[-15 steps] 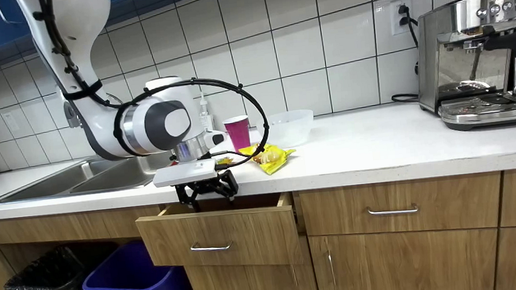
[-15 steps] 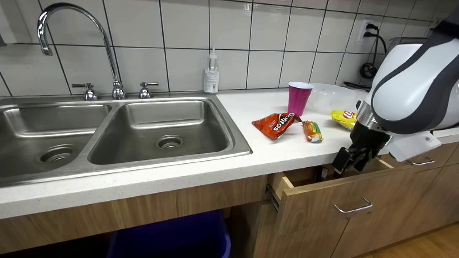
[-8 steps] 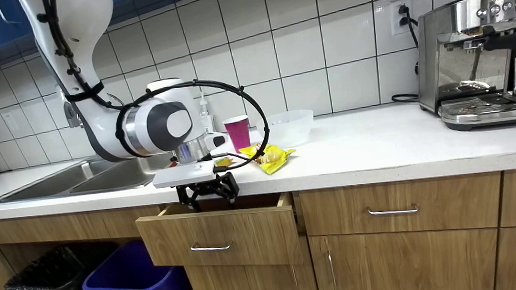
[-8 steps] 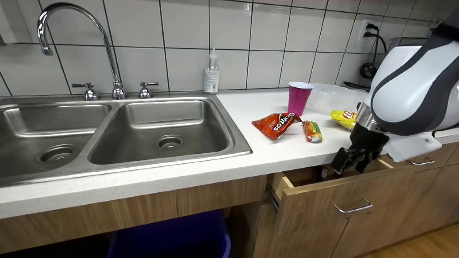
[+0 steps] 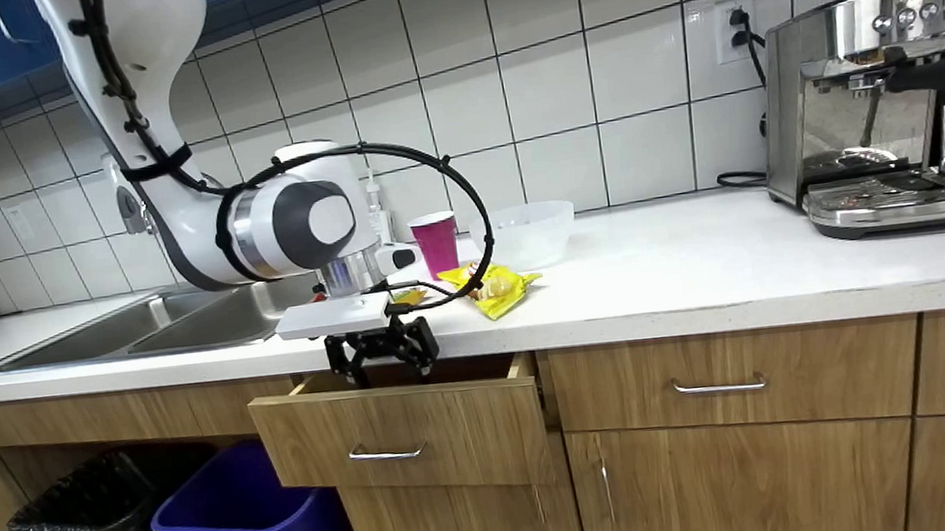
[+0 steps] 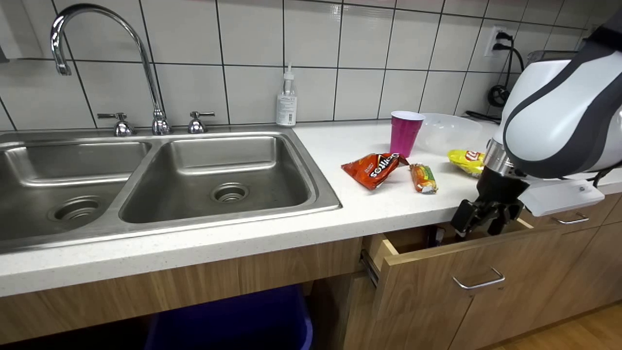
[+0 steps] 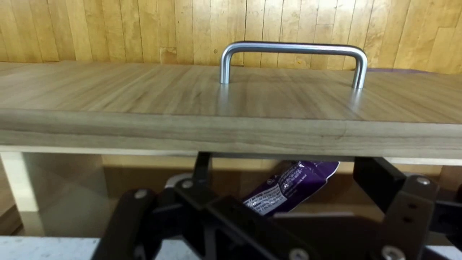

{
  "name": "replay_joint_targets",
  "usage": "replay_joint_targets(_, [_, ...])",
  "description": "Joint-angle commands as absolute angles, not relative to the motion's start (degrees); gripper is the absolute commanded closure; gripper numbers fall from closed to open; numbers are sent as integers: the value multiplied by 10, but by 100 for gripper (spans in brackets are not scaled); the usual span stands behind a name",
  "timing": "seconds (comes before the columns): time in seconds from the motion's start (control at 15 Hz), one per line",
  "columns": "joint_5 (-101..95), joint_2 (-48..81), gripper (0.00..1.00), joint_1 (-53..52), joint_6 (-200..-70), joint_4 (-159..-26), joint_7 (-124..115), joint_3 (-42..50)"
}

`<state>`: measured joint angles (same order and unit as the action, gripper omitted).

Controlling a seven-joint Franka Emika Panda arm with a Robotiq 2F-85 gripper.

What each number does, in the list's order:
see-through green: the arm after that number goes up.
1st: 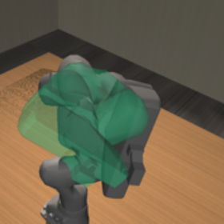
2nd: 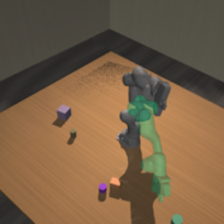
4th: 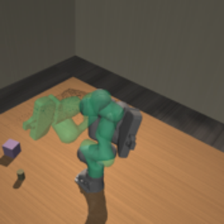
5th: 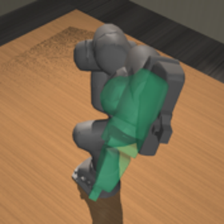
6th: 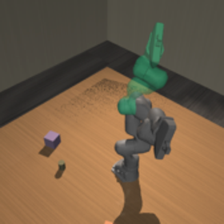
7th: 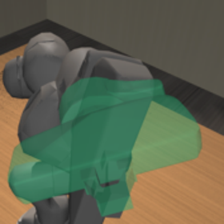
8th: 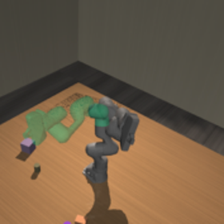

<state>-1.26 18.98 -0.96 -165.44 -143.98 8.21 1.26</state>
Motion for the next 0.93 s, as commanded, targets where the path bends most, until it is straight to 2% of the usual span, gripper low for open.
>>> replay_joint_targets(0.0, [-32,163,0,-13,-1603,-1455,56,20])
replay_joint_targets(0.87, [-21,107,0,-10,-1551,-1508,38,9])
